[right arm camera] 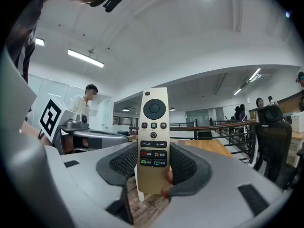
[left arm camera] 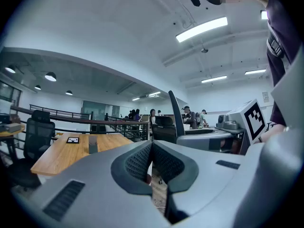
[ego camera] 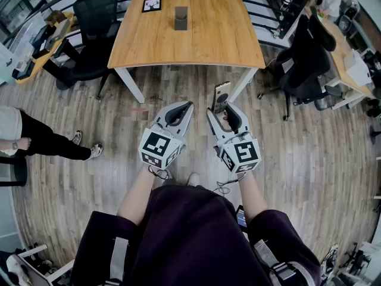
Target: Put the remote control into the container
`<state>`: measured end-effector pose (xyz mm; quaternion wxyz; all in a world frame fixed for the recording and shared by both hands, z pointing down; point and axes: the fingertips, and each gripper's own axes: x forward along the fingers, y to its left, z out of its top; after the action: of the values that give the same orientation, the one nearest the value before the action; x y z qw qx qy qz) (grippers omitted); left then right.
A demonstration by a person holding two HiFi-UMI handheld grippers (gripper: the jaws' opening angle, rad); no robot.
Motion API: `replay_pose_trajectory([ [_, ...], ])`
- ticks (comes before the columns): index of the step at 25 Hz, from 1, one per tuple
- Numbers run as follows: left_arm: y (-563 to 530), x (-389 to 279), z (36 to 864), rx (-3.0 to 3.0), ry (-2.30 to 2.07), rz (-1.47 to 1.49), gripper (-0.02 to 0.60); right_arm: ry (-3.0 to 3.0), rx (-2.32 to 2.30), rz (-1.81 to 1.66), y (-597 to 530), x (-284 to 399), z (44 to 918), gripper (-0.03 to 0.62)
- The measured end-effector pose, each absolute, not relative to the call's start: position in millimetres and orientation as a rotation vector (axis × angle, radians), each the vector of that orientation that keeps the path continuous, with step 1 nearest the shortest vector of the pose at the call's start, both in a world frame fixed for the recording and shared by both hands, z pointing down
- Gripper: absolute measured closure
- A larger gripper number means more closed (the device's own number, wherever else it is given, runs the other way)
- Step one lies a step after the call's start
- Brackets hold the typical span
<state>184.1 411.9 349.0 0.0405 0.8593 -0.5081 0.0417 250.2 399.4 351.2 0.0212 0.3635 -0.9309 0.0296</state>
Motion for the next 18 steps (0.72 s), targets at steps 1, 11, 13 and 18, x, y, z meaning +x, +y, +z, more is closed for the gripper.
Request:
replay_pose_trajectory([
  [1, 406.7, 186.2, 349.6, 2.628, -1.564, 0.127, 0.574, -2.891, 1.126, 0.098, 394.6, 252.3, 351.0, 0.37],
  [11, 350.4, 181.2, 358.0, 2.599, -1.587, 0.123, 0.574, -2.893, 1.114, 0.132, 337.1, 249.1, 366.0, 0.37],
  [13, 333.2, 169.5, 361.3, 2.598, -1.585, 0.123, 0.574, -2.891, 1.118, 0.137, 319.9, 238.4, 369.8, 0.37],
  [18, 276.1, 128.2, 366.7, 2.598, -1.575, 0.103, 0.574, -2.88, 1.143, 0.134, 264.9, 200.1, 373.4, 0.371],
])
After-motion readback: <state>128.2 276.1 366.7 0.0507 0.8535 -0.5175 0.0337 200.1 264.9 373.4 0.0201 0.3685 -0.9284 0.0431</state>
